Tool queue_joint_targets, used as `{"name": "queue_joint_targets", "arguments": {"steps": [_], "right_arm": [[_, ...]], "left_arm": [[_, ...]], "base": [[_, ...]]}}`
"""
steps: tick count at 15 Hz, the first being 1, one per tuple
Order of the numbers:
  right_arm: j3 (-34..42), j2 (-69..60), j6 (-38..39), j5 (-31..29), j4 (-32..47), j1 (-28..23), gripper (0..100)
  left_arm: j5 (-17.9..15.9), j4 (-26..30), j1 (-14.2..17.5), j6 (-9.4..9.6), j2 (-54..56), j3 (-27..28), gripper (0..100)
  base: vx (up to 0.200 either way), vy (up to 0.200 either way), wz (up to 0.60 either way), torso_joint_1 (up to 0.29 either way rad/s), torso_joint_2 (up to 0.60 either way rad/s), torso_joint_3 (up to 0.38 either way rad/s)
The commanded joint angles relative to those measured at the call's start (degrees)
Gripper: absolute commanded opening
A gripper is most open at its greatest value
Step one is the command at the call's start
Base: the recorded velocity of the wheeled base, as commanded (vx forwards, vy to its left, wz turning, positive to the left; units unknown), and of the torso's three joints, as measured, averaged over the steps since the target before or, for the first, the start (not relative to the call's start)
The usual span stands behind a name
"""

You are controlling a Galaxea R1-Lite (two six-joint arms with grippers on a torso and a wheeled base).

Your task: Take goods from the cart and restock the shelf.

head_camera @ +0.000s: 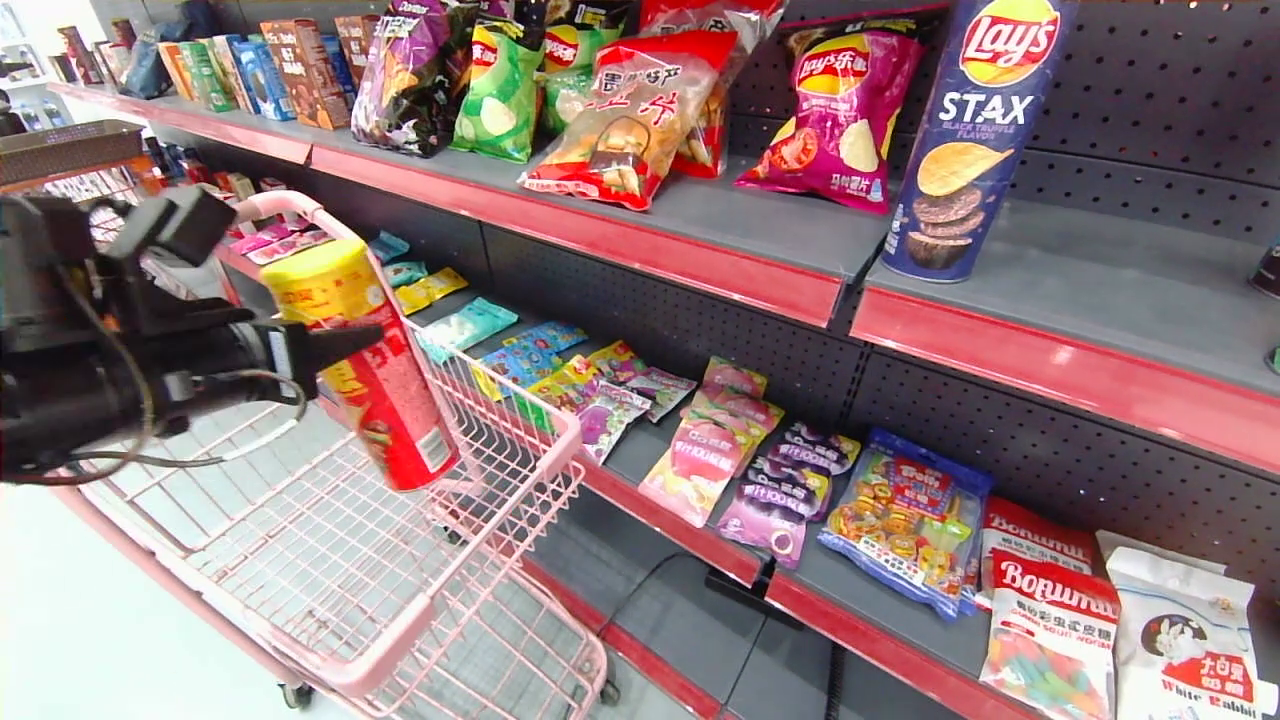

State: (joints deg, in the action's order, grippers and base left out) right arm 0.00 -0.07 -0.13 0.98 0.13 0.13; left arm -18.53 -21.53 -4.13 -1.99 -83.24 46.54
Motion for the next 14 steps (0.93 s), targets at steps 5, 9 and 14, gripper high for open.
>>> {"name": "queue_joint_targets", "arguments": {"steps": [5, 9, 14], "right_arm": [[0.0, 0.1, -0.1, -0.1, 0.0, 0.0, 100], [0.0, 0.1, -0.2, -0.1, 0.0, 0.0, 100], [0.0, 0.1, -0.2, -0.2, 0.0, 0.0, 100]], "left_arm": [[0.0, 23.7, 2.1, -1.0, 40.8, -5.9, 0], [0.1, 23.7, 2.1, -0.65, 48.9, -12.1, 0], [0.5, 23.6, 2.1, -0.74, 50.8, -13.7, 0]], "base": [[0.0, 0.0, 0.0, 0.006, -0.03, -0.018], [0.0, 0.0, 0.0, 0.108, -0.4, -0.276], [0.0, 0.0, 0.0, 0.171, -0.52, -0.352]]}}
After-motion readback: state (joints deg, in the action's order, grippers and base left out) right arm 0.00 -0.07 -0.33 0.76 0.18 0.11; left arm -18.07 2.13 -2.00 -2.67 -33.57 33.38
